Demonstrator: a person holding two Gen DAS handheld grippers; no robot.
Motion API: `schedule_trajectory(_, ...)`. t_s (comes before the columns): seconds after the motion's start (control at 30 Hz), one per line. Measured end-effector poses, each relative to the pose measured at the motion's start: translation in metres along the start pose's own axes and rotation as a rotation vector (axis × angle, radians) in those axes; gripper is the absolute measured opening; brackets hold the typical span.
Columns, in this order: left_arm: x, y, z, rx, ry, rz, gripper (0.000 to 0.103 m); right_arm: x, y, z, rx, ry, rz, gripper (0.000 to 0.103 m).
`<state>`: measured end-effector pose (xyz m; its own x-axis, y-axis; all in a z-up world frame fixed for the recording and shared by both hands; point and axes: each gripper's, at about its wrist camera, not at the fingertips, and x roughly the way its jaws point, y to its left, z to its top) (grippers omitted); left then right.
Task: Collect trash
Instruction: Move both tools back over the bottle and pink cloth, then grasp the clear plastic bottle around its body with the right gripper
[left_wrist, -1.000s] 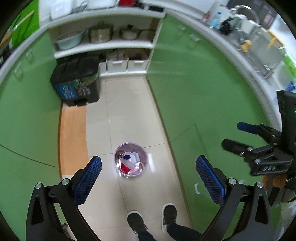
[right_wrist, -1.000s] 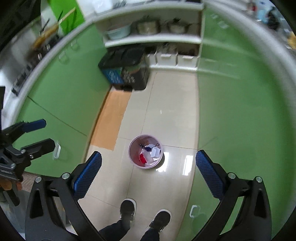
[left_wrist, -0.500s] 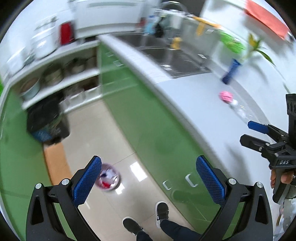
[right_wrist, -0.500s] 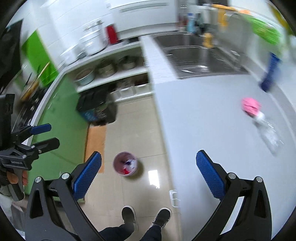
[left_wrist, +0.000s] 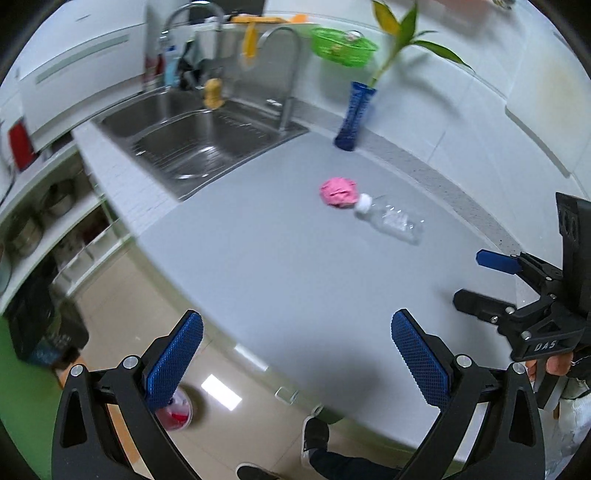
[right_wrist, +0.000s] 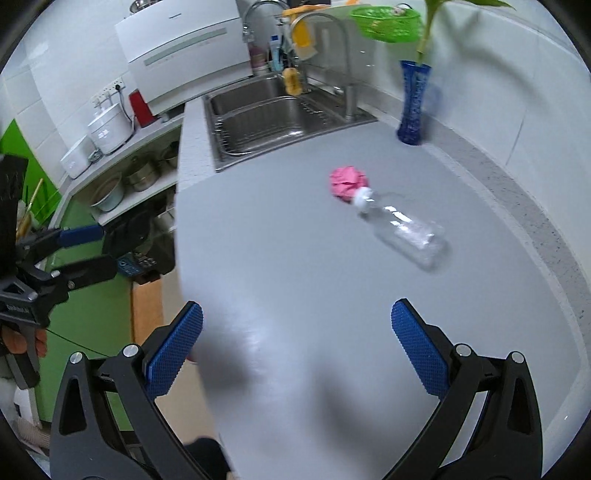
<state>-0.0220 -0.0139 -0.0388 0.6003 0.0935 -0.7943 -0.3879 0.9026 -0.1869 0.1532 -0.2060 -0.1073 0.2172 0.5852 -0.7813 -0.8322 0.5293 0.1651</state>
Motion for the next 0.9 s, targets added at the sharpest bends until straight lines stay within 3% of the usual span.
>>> schedule_trajectory(0.47, 0.07, -0.029, 0.071, 0.088, 0.054, -0.057, 0.098, 0.042, -0.079, 0.037, 0.049, 0.036, -0.09, 0.1)
schedule_trajectory(0.73, 0.106, -0.023, 0.089, 0.079, 0.102, -0.076, 0.098, 0.091, -0.108, 0.061, 0.005, 0.1, -0.122, 0.1)
schedule_trajectory(0.9, 0.126, -0.02, 0.091, 0.048, 0.125, -0.083, 0.098, 0.121, -0.112, 0.072, -0.094, 0.149, -0.107, 0.1)
